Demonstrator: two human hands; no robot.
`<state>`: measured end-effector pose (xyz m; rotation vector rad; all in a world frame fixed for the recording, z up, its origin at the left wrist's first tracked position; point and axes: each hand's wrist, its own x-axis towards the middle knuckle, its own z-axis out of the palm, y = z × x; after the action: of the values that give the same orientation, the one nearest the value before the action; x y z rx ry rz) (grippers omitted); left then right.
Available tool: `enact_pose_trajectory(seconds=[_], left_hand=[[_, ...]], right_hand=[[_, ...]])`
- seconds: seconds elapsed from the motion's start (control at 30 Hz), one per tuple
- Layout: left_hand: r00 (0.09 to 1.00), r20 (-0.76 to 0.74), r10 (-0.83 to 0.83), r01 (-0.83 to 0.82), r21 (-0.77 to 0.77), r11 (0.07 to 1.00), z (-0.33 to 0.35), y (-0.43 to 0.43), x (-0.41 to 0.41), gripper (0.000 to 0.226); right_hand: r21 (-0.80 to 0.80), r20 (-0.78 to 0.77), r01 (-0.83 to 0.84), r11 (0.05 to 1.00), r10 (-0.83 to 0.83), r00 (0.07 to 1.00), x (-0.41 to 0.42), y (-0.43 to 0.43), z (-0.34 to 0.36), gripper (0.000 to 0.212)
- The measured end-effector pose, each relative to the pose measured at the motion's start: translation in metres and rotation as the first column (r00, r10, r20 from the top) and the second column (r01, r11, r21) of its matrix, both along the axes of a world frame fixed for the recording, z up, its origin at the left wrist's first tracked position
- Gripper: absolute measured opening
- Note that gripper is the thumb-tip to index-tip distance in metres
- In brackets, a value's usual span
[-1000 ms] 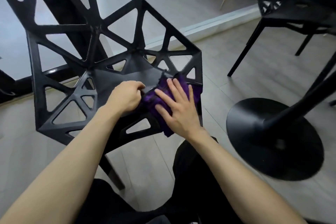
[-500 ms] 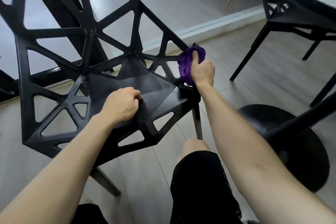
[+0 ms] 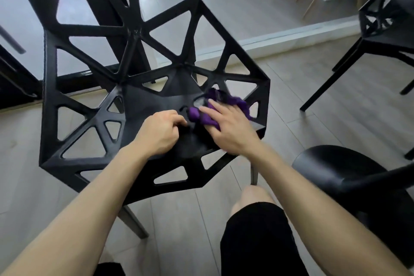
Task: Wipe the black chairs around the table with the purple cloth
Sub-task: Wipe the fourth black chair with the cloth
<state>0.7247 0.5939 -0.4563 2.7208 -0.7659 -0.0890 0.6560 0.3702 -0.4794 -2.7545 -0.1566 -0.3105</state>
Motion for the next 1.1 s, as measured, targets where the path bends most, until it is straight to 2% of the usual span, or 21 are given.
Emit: enact_pose_trajectory(seconds=[0.07, 0.13, 0.23, 0.3, 0.37, 0.43, 0.47, 0.5, 0.57, 0.63, 0.67, 0.73, 0.83, 0.9, 0.97, 1.03, 1.1], left_hand=[[0.998, -0.037, -0.042, 0.042, 0.009, 0.999, 0.004, 0.006, -0.002, 0.065], [0.998, -0.053, -0.044, 0.042, -0.039, 0.998, 0.007, 0.021, -0.006, 0.063], [0.993, 0.085, 0.077, -0.065, -0.135, 0.989, 0.008, 0.062, -0.011, 0.055], [0.965, 0.208, 0.159, -0.125, -0.168, 0.978, 0.01, 0.092, -0.01, 0.046], [0.938, 0.28, 0.206, -0.156, -0.19, 0.969, 0.011, 0.118, -0.009, 0.039], [0.917, 0.32, 0.236, -0.176, -0.207, 0.962, 0.012, 0.137, -0.009, 0.039], [0.906, 0.342, 0.248, -0.184, -0.211, 0.96, 0.012, 0.145, -0.01, 0.039], [0.894, 0.365, 0.261, -0.192, -0.215, 0.958, 0.012, 0.152, -0.011, 0.037], [0.871, 0.394, 0.293, -0.206, -0.249, 0.946, 0.014, 0.166, -0.013, 0.035], [0.853, 0.421, 0.309, -0.196, -0.291, 0.937, 0.019, 0.178, -0.012, 0.035], [0.835, 0.447, 0.32, -0.193, -0.307, 0.932, 0.022, 0.182, -0.012, 0.035], [0.807, 0.452, 0.38, -0.204, -0.391, 0.897, 0.028, 0.19, -0.006, 0.036], [0.785, 0.292, 0.546, -0.319, -0.565, 0.761, 0.033, 0.197, 0.011, 0.04], [0.768, 0.161, 0.62, -0.408, -0.623, 0.667, 0.037, 0.201, 0.027, 0.045], [0.789, 0.045, 0.613, -0.468, -0.602, 0.647, 0.045, 0.201, 0.043, 0.045], [0.82, -0.054, 0.569, -0.494, -0.57, 0.657, 0.052, 0.197, 0.055, 0.039], [0.827, -0.106, 0.552, -0.504, -0.575, 0.645, 0.059, 0.193, 0.065, 0.042]], right_hand=[[-0.052, -0.206, -0.052, 0.997, 0.04, 0.978, 0.063, 0.018, 0.012, 0.06], [-0.08, -0.314, -0.046, 0.996, 0.019, 0.949, 0.112, 0.037, 0.012, 0.063], [-0.107, -0.282, -0.045, 0.993, 0.013, 0.959, 0.112, 0.056, 0.013, 0.059], [0.009, -0.217, -0.158, 0.987, 0.156, 0.964, 0.06, 0.07, 0.02, 0.052], [0.133, -0.136, -0.364, 0.922, 0.381, 0.915, -0.001, 0.09, 0.025, 0.048], [0.157, -0.135, -0.54, 0.827, 0.56, 0.818, -0.028, 0.103, 0.025, 0.051], [0.134, -0.149, -0.55, 0.824, 0.566, 0.811, -0.02, 0.101, 0.026, 0.057], [0.112, -0.179, -0.486, 0.867, 0.499, 0.848, -0.003, 0.097, 0.028, 0.064], [0.028, -0.314, -0.211, 0.977, 0.209, 0.926, 0.043, 0.086, 0.028, 0.075], [-0.086, -0.383, -0.055, 0.995, 0.018, 0.924, 0.073, 0.095, 0.023, 0.078], [-0.093, -0.368, -0.039, 0.995, 0.002, 0.93, 0.075, 0.114, 0.021, 0.078], [-0.011, -0.301, -0.095, 0.995, 0.088, 0.95, 0.058, 0.161, 0.023, 0.074], [0.126, -0.232, -0.221, 0.967, 0.245, 0.941, 0.019, 0.203, 0.018, 0.074], [0.127, -0.22, -0.174, 0.977, 0.198, 0.955, 0.029, 0.198, 0.012, 0.07], [-0.022, -0.194, -0.046, 0.999, 0.041, 0.98, 0.069, 0.183, 0.005, 0.065], [-0.179, -0.168, 0.158, 0.971, -0.188, 0.968, 0.114, 0.175, 0.002, 0.065], [-0.184, -0.155, 0.302, 0.935, -0.331, 0.931, 0.144, 0.179, 0.0, 0.065]])
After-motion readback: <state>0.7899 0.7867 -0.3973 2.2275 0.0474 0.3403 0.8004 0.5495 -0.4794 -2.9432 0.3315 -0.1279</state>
